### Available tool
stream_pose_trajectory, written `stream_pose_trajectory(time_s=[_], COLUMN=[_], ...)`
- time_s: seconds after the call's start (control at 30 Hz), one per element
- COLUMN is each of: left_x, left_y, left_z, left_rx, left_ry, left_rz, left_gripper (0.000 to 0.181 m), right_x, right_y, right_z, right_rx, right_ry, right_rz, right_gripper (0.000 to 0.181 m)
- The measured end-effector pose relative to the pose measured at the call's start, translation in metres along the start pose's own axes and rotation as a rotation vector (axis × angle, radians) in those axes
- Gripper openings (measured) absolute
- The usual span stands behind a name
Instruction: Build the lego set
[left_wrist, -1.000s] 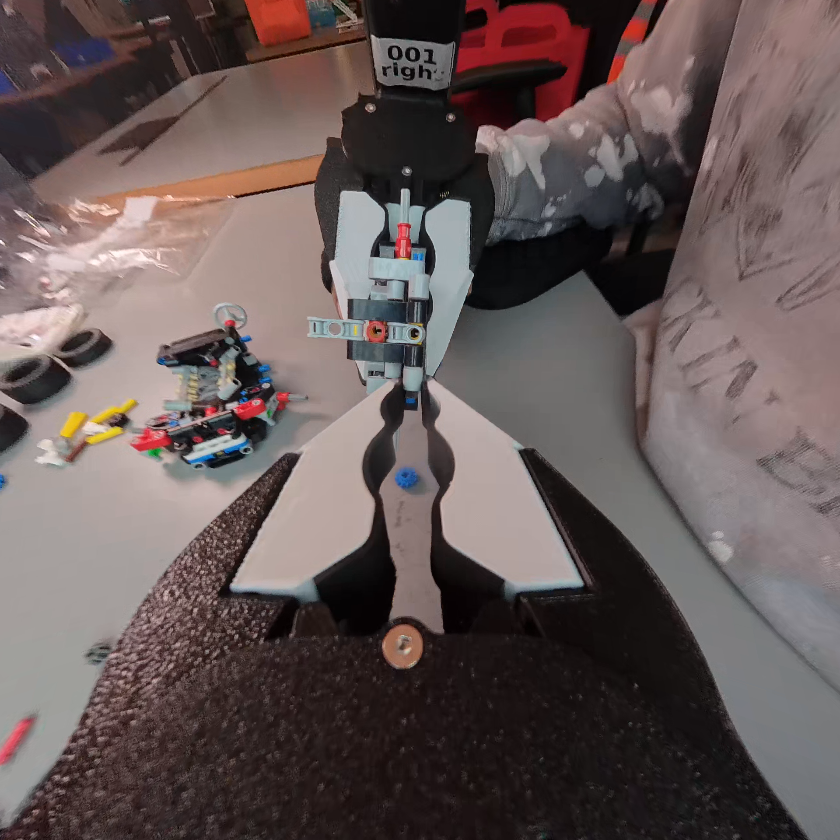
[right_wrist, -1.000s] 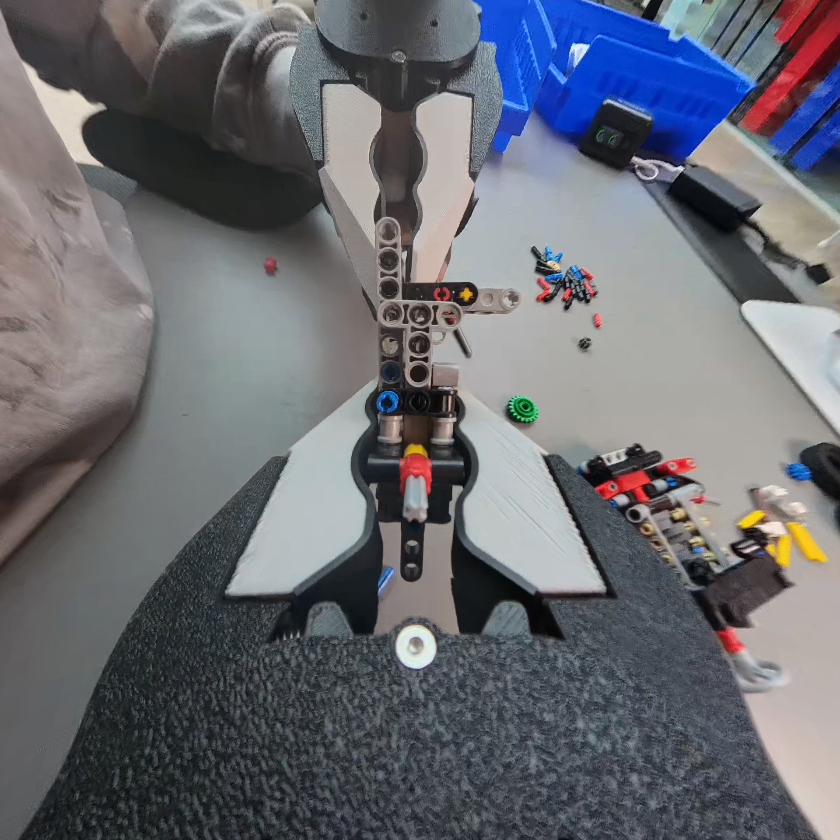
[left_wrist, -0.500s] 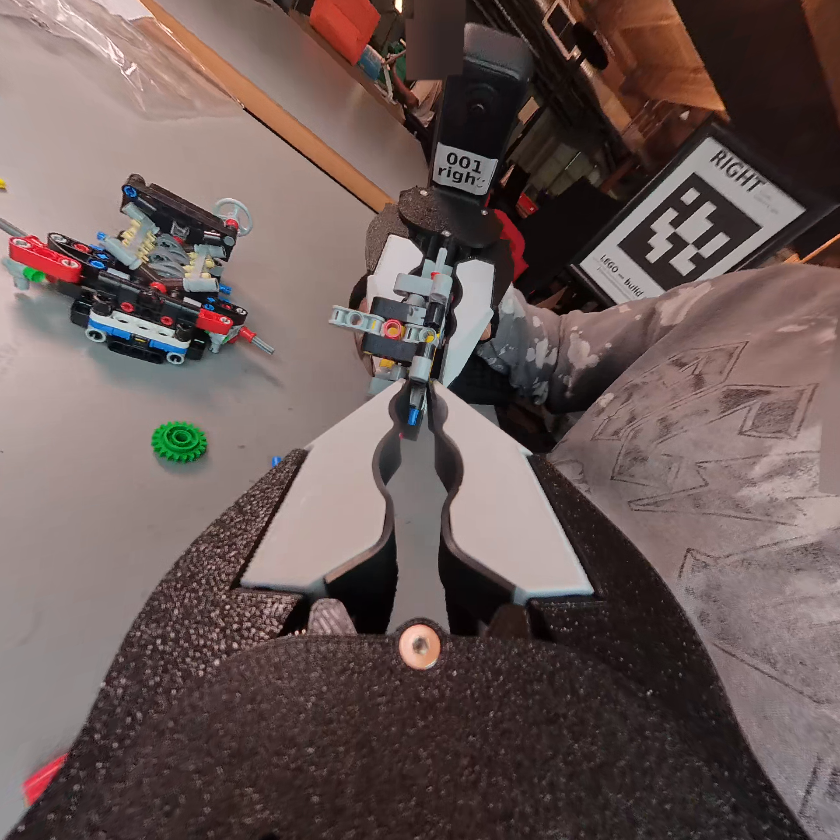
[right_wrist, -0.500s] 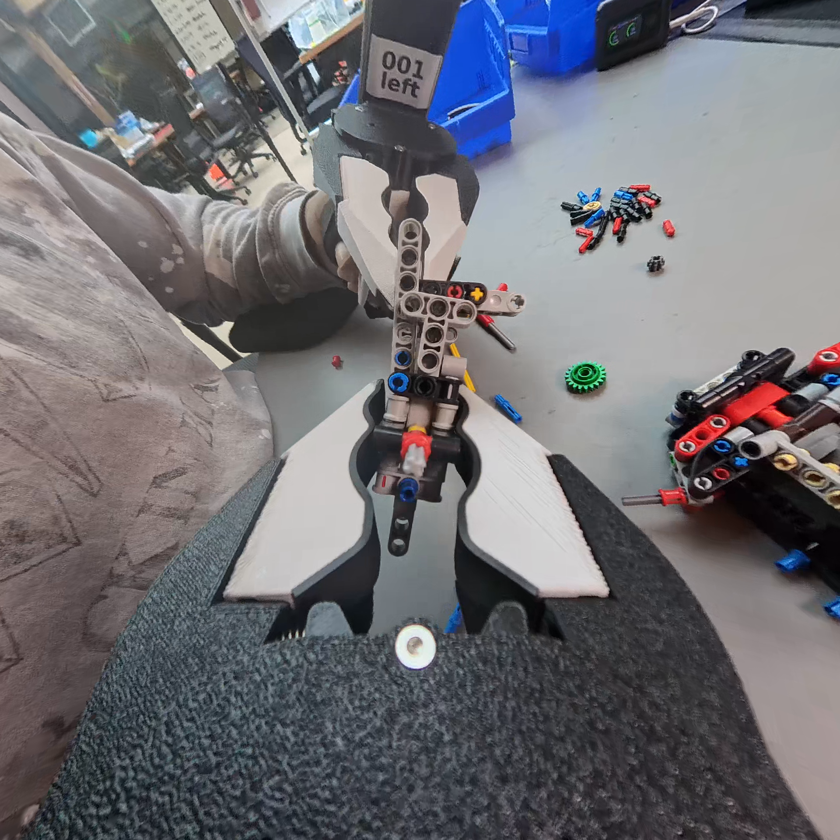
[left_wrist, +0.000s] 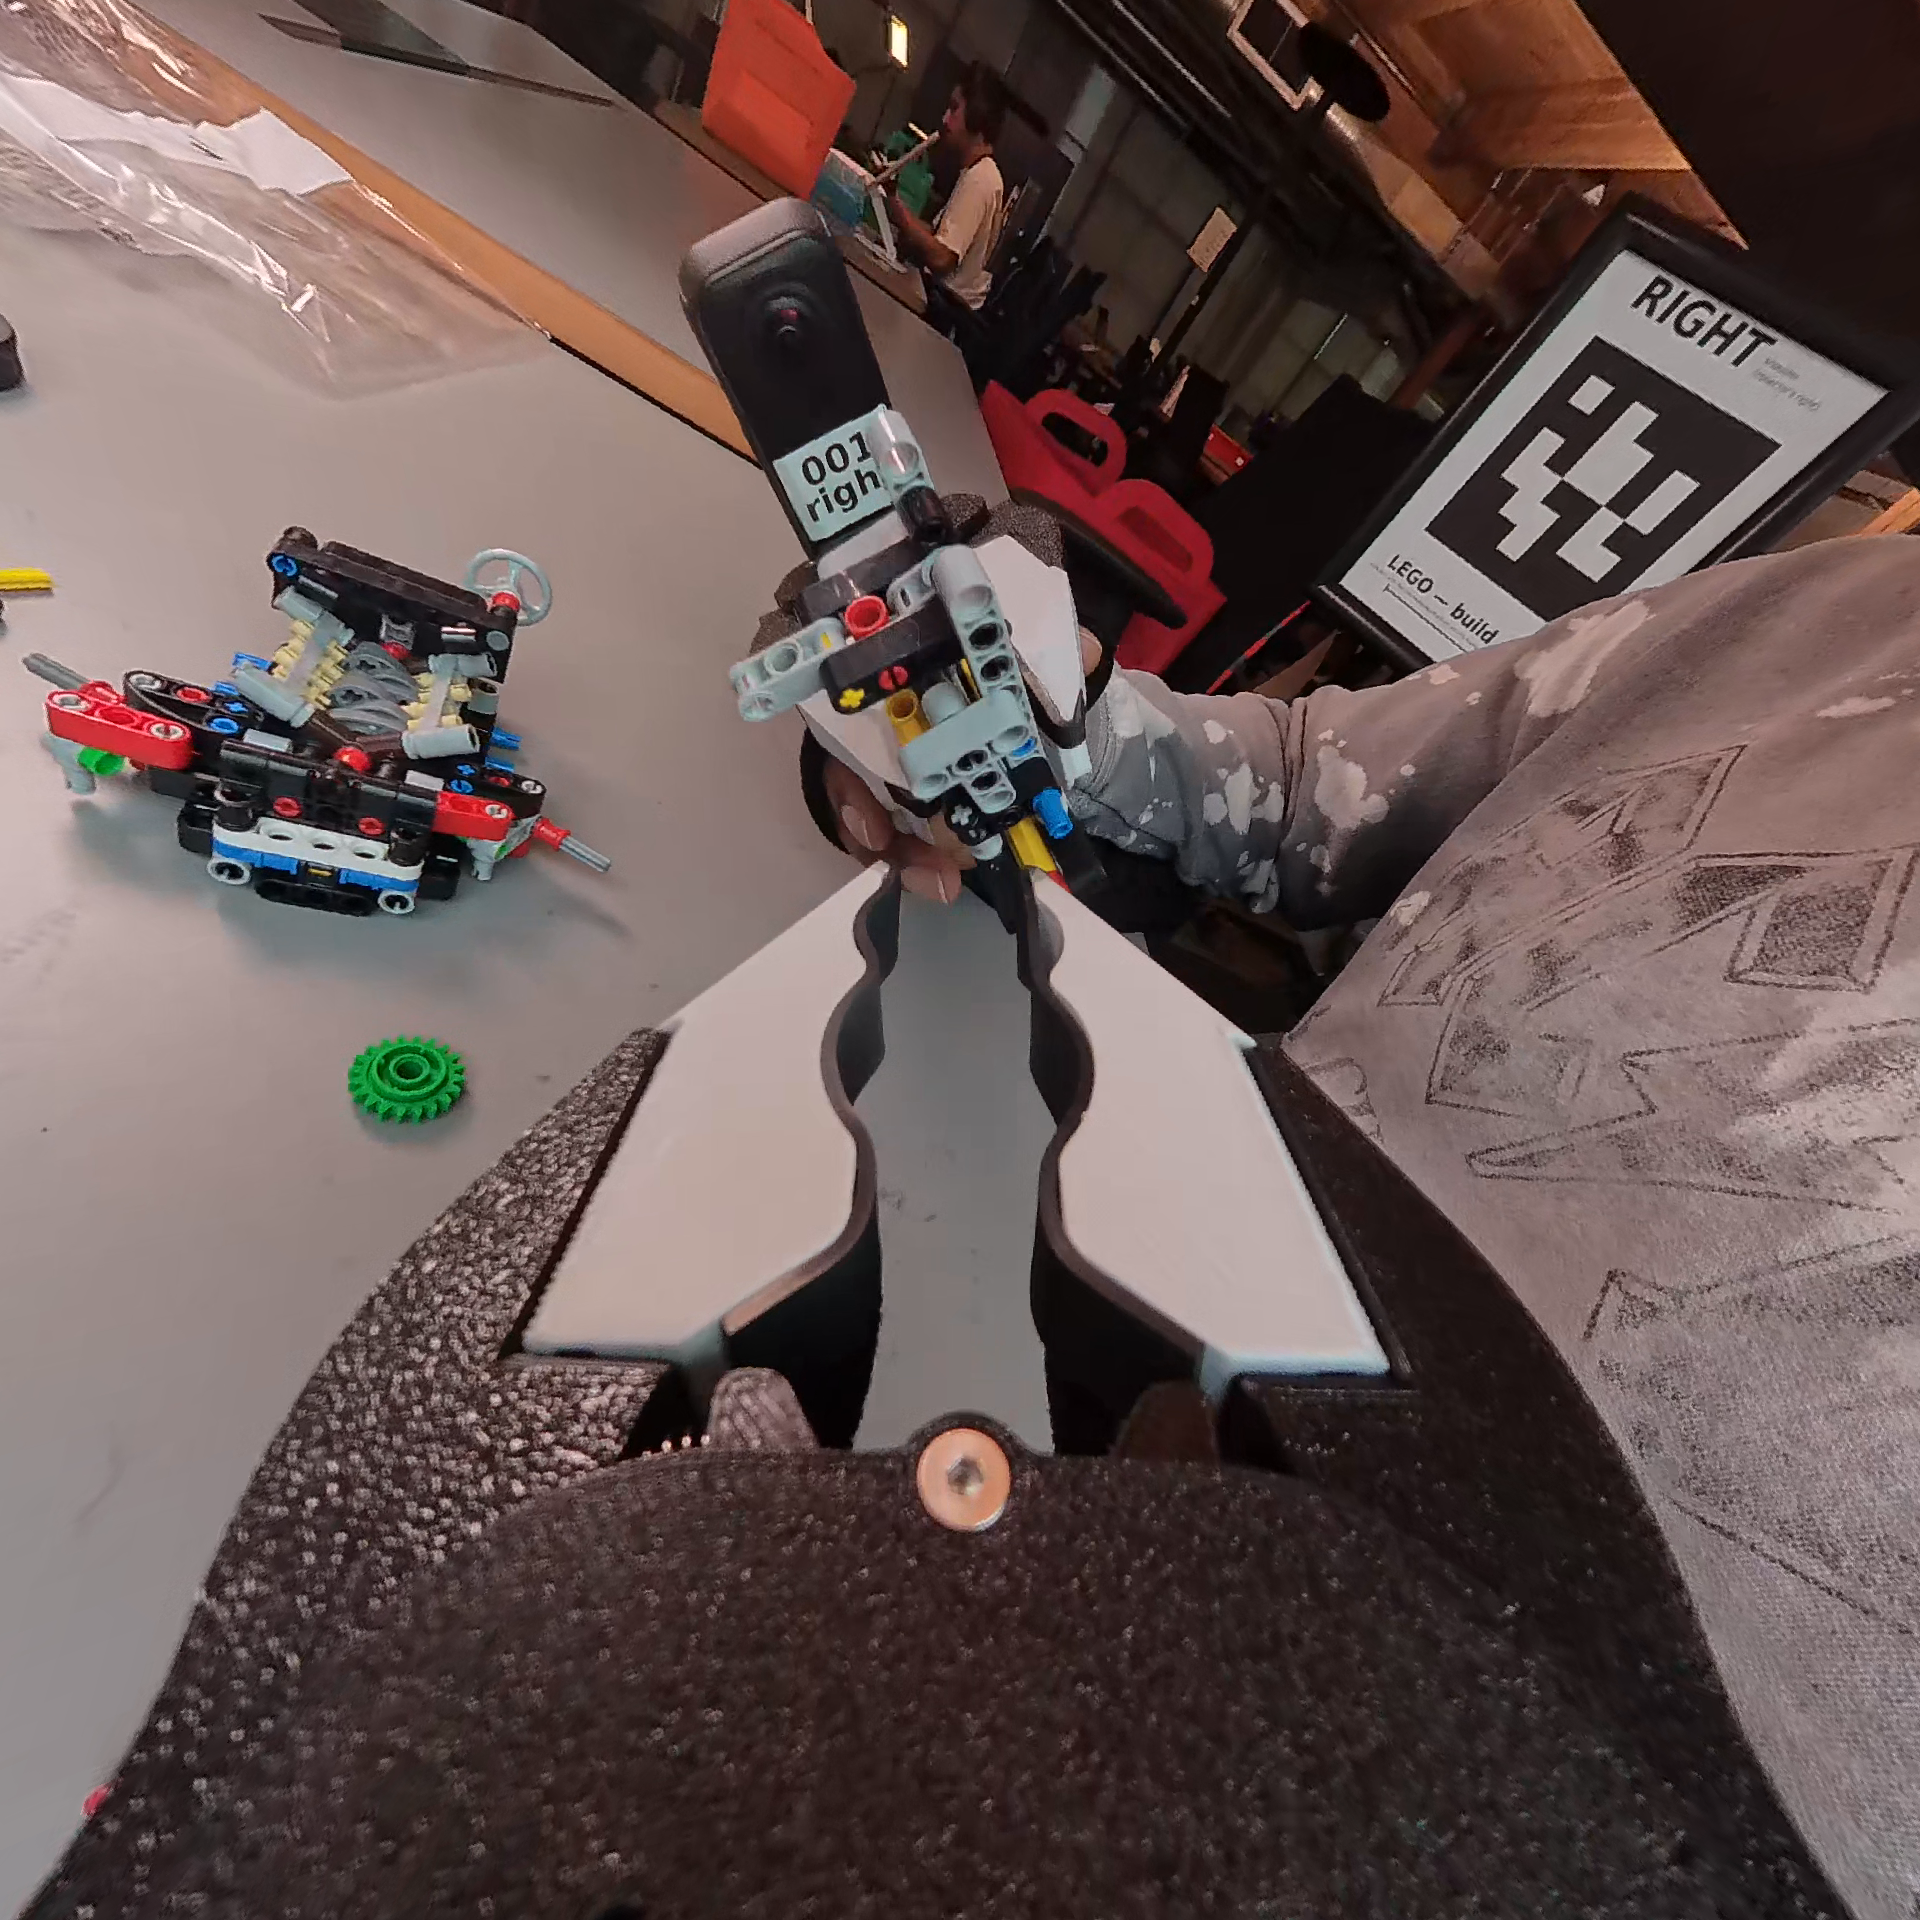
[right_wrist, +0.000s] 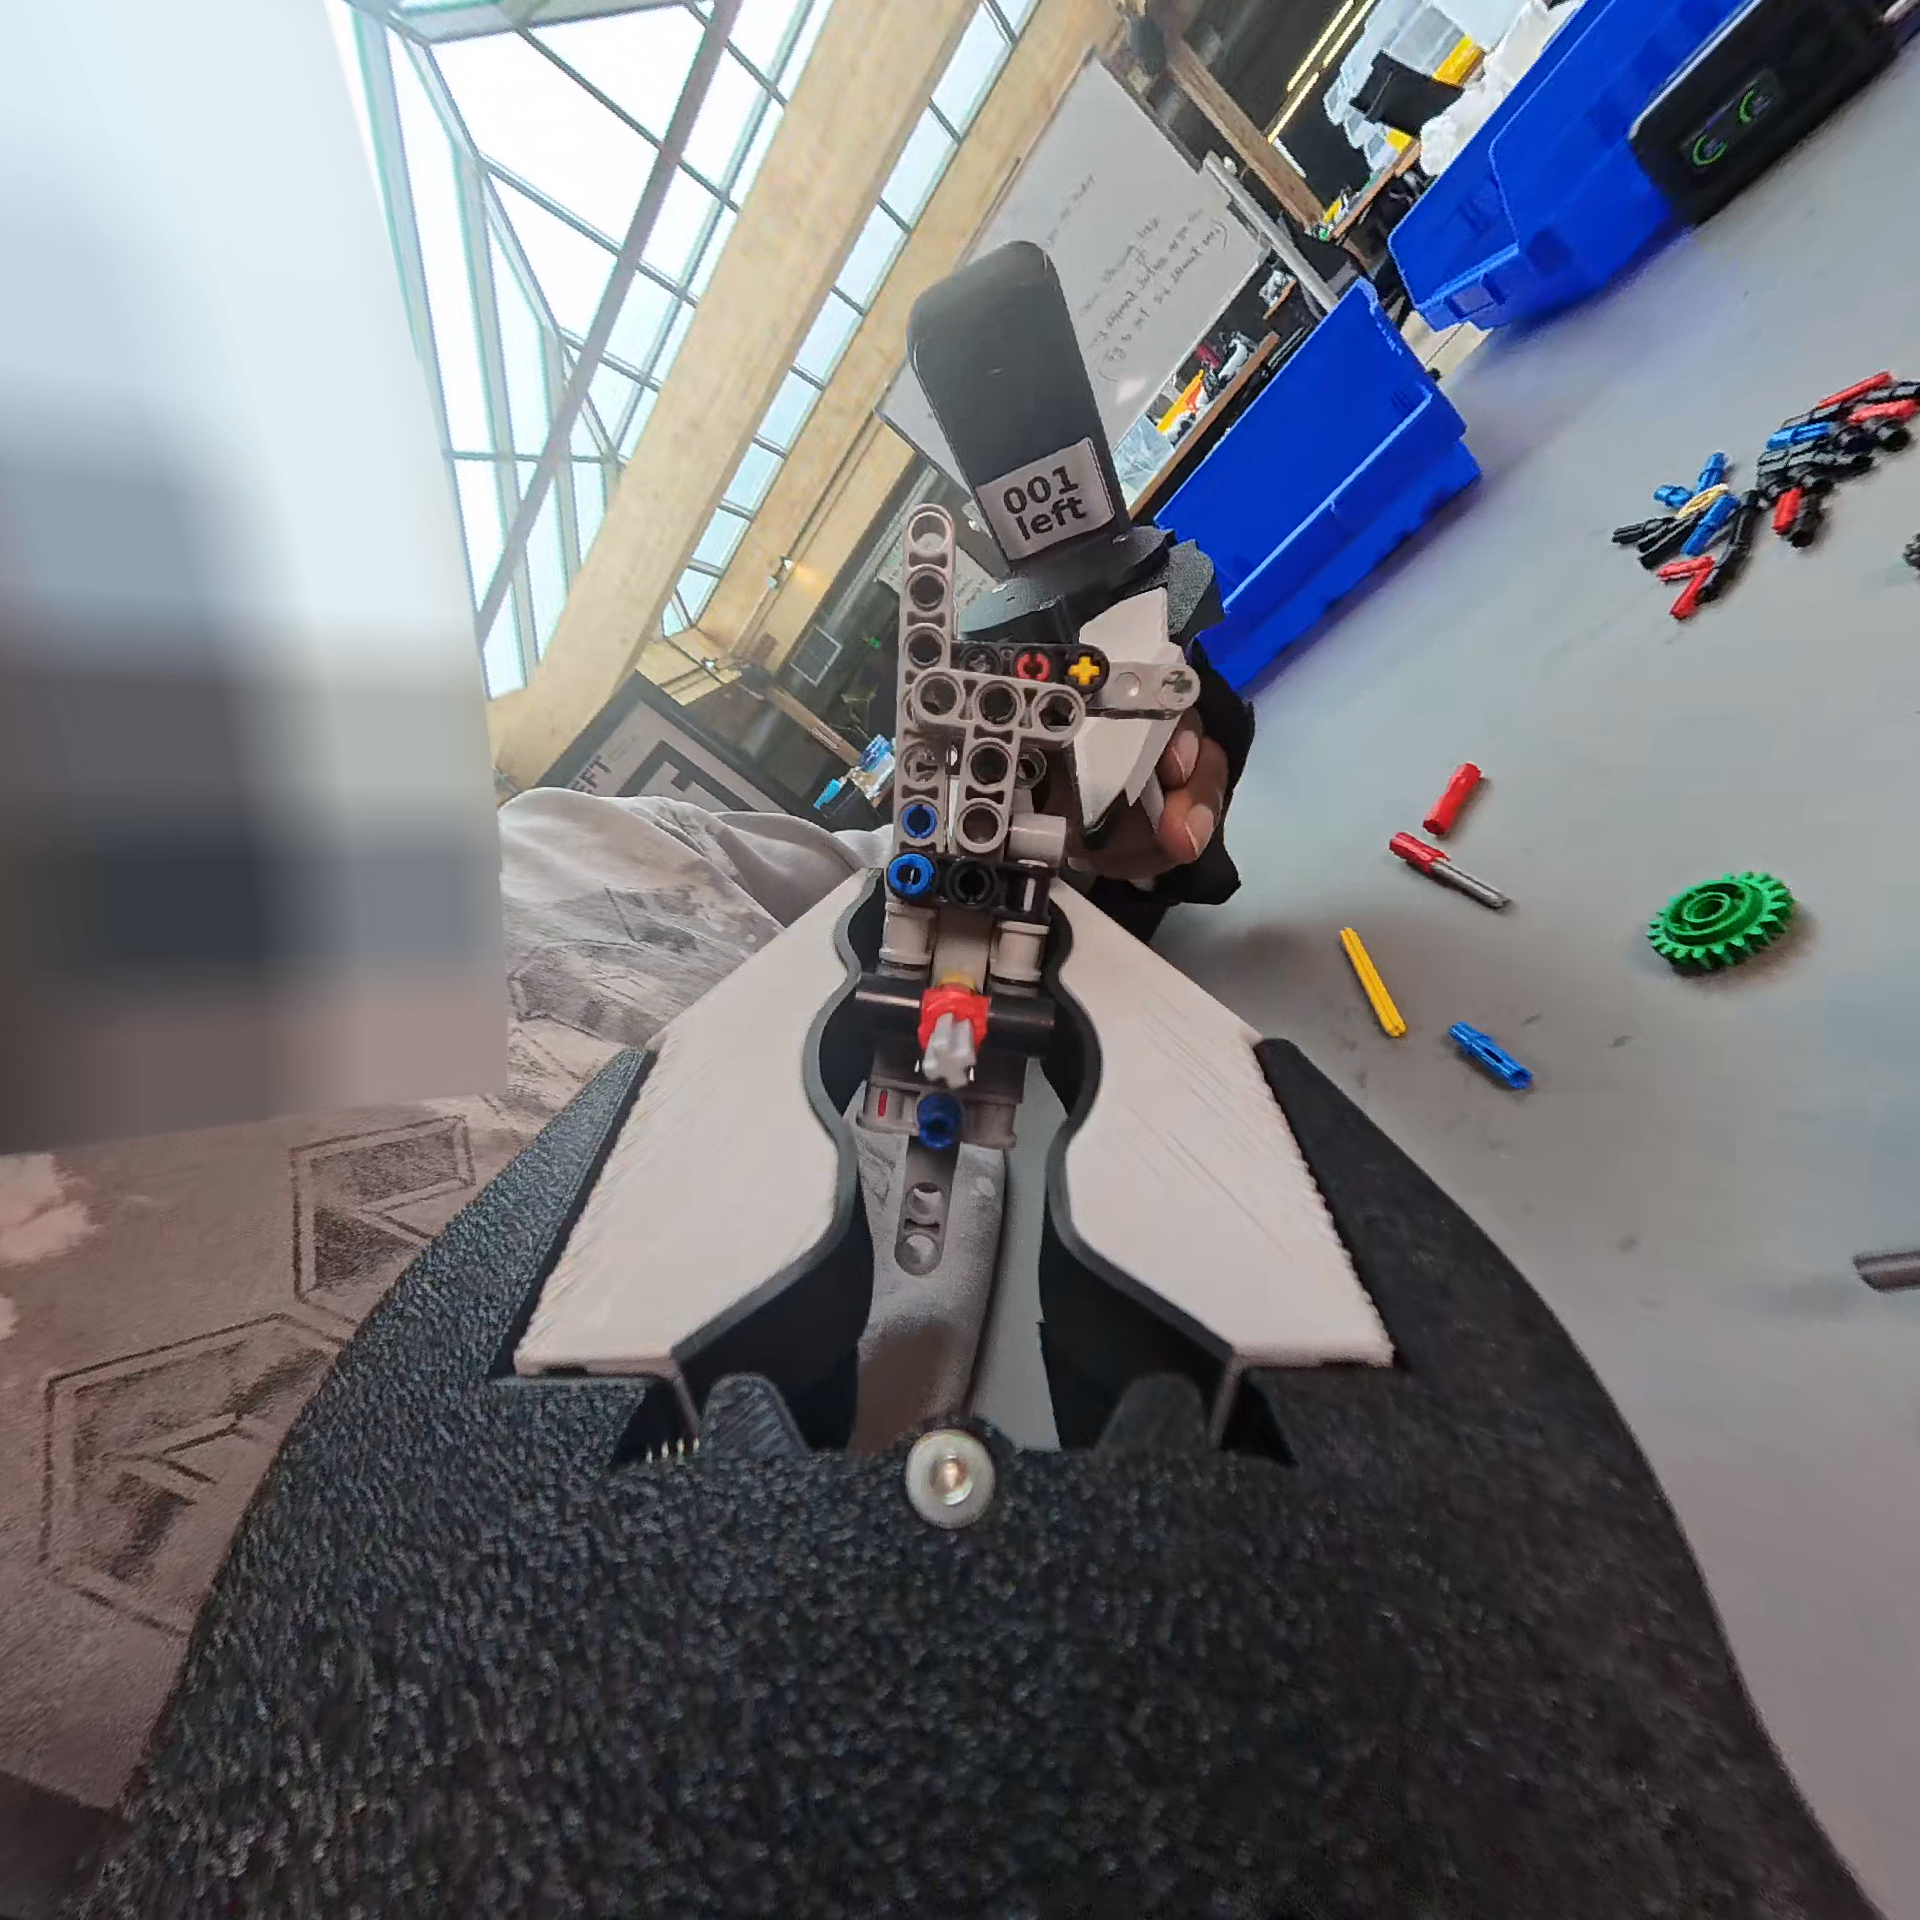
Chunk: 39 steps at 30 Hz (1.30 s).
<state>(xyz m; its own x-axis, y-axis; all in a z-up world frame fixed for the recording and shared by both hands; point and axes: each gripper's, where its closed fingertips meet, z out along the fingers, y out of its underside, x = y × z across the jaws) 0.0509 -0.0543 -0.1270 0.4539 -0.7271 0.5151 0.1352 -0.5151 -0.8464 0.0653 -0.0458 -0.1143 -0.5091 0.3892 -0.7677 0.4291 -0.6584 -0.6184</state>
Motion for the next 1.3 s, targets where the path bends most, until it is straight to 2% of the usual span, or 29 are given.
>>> stream_pose_trajectory(time_s=[0.37,0.53,0.7,0.83,0.9,1.0,1.27,1.3], left_x=[0.009,0.008,-0.002,-0.003,-0.003,-0.004,-0.002,-0.002], left_y=[-0.005,-0.006,-0.006,-0.007,-0.005,0.000,0.000,-0.002], left_z=[0.002,0.000,-0.003,-0.001,0.001,0.003,0.001,-0.001], left_rx=[0.040,0.047,0.068,0.082,0.069,0.039,0.020,0.028], left_ry=[0.033,0.020,-0.011,0.000,-0.003,-0.038,-0.125,-0.135], left_rz=[-0.024,-0.018,-0.046,-0.074,-0.062,0.007,0.258,0.291], left_gripper=[0.024,0.024,0.040,0.050,0.046,0.026,0.021,0.015], right_x=[-0.006,-0.003,0.005,0.017,0.023,0.024,0.021,0.021], right_y=[-0.004,-0.001,0.003,0.010,0.016,0.022,0.020,0.018], right_z=[0.001,0.002,0.005,0.009,0.012,0.016,0.015,0.015], right_rx=[0.047,0.036,0.011,-0.049,-0.100,-0.148,-0.148,-0.144], right_ry=[-0.075,-0.062,0.007,0.149,0.218,0.269,0.315,0.330], right_rz=[0.049,0.042,-0.016,-0.191,-0.293,-0.415,-0.519,-0.542], right_gripper=[0.026,0.026,0.026,0.026,0.027,0.027,0.028,0.030])
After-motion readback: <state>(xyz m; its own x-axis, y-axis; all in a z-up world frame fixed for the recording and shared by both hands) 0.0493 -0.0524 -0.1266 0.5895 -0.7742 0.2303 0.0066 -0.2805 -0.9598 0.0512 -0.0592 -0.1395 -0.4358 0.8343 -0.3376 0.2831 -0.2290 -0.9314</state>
